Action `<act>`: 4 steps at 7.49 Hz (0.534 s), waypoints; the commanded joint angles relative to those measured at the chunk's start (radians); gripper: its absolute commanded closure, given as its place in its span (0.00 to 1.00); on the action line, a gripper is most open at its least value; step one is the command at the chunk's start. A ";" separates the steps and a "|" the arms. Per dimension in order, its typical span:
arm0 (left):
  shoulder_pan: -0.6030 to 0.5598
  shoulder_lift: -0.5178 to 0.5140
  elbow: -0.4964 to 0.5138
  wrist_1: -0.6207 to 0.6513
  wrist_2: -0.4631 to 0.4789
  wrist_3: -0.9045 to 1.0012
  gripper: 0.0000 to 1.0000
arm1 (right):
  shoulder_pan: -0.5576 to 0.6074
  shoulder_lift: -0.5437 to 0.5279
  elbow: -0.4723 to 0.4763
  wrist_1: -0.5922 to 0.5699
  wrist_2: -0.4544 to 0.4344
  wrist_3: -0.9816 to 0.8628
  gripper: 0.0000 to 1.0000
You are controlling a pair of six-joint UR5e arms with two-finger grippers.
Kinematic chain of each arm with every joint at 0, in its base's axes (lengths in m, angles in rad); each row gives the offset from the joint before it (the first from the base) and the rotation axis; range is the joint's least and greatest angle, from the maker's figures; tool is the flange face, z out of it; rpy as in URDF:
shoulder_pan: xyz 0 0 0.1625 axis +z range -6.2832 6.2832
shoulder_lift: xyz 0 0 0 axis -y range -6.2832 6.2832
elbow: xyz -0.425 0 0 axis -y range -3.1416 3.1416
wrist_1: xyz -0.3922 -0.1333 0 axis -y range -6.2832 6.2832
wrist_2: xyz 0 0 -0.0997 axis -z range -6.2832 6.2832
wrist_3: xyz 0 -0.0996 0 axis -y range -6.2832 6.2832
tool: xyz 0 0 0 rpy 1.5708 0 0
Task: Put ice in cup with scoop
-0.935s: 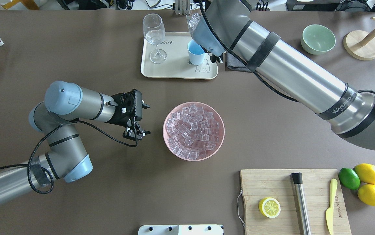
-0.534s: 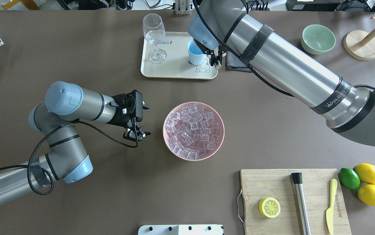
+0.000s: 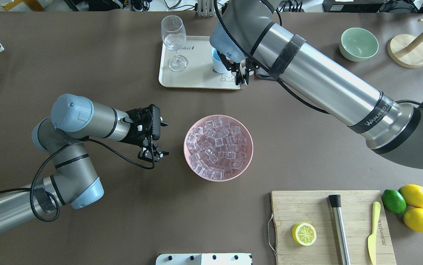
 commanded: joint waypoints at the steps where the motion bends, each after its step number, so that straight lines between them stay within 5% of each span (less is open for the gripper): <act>1: 0.002 0.008 -0.001 0.000 -0.002 0.001 0.01 | -0.008 0.012 0.000 -0.010 0.054 0.036 1.00; 4: 0.002 0.008 -0.001 0.000 -0.001 -0.003 0.01 | -0.008 -0.004 0.024 -0.007 0.172 0.036 1.00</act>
